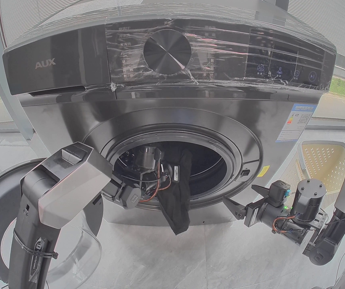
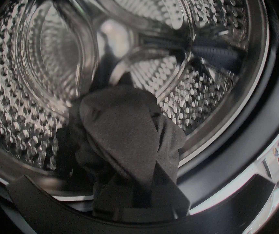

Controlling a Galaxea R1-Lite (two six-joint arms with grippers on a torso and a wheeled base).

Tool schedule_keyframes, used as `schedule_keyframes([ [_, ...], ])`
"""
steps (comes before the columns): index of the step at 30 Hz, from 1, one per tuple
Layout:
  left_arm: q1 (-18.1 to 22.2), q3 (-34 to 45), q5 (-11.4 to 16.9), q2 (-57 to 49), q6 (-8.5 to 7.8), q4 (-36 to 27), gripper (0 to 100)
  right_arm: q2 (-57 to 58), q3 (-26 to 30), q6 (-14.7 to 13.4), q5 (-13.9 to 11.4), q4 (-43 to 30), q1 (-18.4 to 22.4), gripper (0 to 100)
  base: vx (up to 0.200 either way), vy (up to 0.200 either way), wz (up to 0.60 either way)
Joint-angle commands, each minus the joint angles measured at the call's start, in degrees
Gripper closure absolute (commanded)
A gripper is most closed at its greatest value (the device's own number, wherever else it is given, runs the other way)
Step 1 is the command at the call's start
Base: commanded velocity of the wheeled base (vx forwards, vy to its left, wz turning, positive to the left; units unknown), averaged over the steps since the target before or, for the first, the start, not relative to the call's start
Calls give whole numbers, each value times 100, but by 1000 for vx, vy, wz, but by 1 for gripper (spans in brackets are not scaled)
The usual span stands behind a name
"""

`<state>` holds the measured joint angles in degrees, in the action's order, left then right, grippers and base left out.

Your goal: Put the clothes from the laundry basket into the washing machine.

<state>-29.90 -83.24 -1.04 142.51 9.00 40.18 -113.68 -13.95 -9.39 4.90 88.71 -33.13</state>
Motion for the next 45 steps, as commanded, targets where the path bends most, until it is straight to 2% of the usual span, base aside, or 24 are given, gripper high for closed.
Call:
schedule_keyframes([
  [1,143,-667,-292,137,181,227,100,12,-3,-2,2,6,0,0,0,0,0],
  [5,187,-808,-433,260,208,412,100,12,-3,-2,2,6,0,0,0,0,0],
  [10,160,-386,-292,119,243,394,100,12,6,-2,2,-3,0,0,0,0,0],
  [11,125,-325,-257,58,287,394,0,12,6,-2,2,-3,0,0,0,0,0],
  [14,28,36,-90,-136,392,341,0,3,6,-2,2,-3,0,0,0,0,0],
  [20,-139,510,60,-452,366,78,0,3,15,-2,2,-3,0,0,0,0,0],
  [24,-235,879,227,-601,304,-256,0,3,32,-2,2,-3,-9,0,0,0,0],
  [26,-262,1020,235,-593,164,-458,0,3,32,-2,2,-3,-9,0,0,0,0],
  [28,-262,1029,235,-540,85,-485,0,3,32,-2,2,-3,-9,0,0,0,0],
  [40,-200,537,218,172,32,-494,0,3,15,-2,2,-3,-9,0,0,0,0],
  [41,-200,510,209,207,32,-485,100,3,15,-2,2,-3,-9,0,0,0,0],
  [45,-191,378,183,269,41,-485,100,3,15,-2,2,-3,-9,0,0,0,0],
])
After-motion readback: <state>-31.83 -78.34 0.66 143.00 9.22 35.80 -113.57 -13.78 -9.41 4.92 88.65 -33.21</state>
